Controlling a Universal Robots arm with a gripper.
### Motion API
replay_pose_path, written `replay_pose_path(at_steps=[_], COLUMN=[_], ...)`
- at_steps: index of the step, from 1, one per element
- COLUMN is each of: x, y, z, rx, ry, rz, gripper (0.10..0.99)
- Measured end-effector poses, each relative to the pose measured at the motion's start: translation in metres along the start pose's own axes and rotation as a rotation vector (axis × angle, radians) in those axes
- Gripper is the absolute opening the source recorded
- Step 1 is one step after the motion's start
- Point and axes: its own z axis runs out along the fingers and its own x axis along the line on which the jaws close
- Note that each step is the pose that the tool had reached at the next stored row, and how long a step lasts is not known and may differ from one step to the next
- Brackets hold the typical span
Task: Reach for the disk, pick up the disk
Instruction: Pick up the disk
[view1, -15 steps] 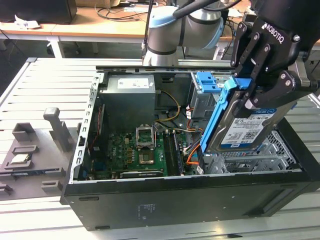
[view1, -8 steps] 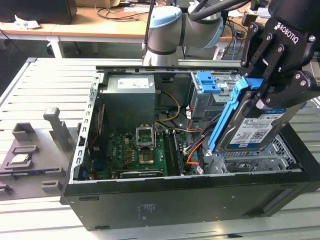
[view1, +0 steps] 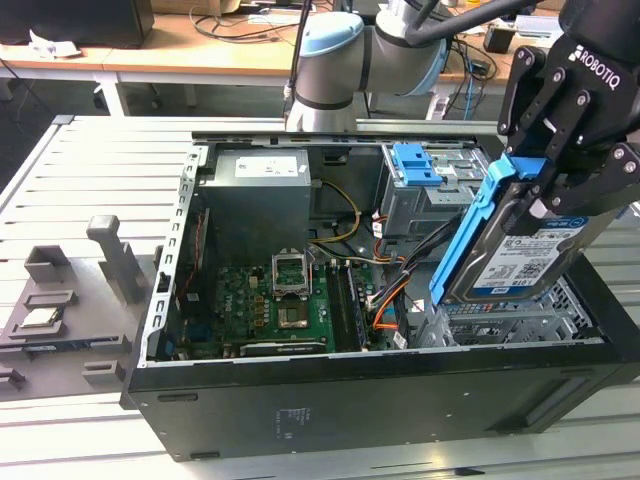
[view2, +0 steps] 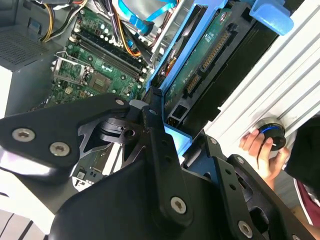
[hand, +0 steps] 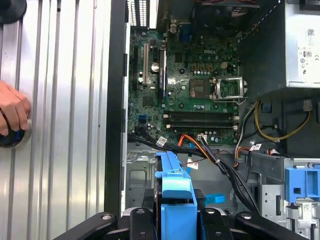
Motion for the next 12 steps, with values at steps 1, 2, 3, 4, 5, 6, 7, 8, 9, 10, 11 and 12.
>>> replay_pose_path(at_steps=[1,2,3,4,5,6,7,8,9,10,11,12], x=[-0.0002,-0.0004,-0.0009,-0.001,-0.0011,-0.0011,-0.0011,-0.001,-0.001,-0.001,-0.001,-0.001], y=[-0.0018,-0.0032,-0.0077,-0.0112,-0.0132,-0.0142,-0.0152,-0.0153,-0.0154,-0.0155,-0.0155,-0.0155], z=[-0.0001,-0.0001,-0.0002,0.0,-0.0001,-0.0002,-0.0003,-0.0003,-0.0003,-0.0002,-0.0002,-0.0002], rx=[0.0,0.0,0.0,0.0,0.0,0.0,0.0,0.0,0.0,0.0,0.0,0.0], ry=[0.0001,0.0002,0.0006,0.0008,0.0012,0.0016,0.0018,0.0019,0.0018,0.0018,0.0018,0.0018], rz=[0.0,0.0,0.0,0.0,0.0,0.0,0.0,0.0,0.0,0.0,0.0,0.0], gripper=[0.369,0.369,0.369,0.369,0.369,0.369,0.369,0.369,0.369,0.369,0.369,0.369])
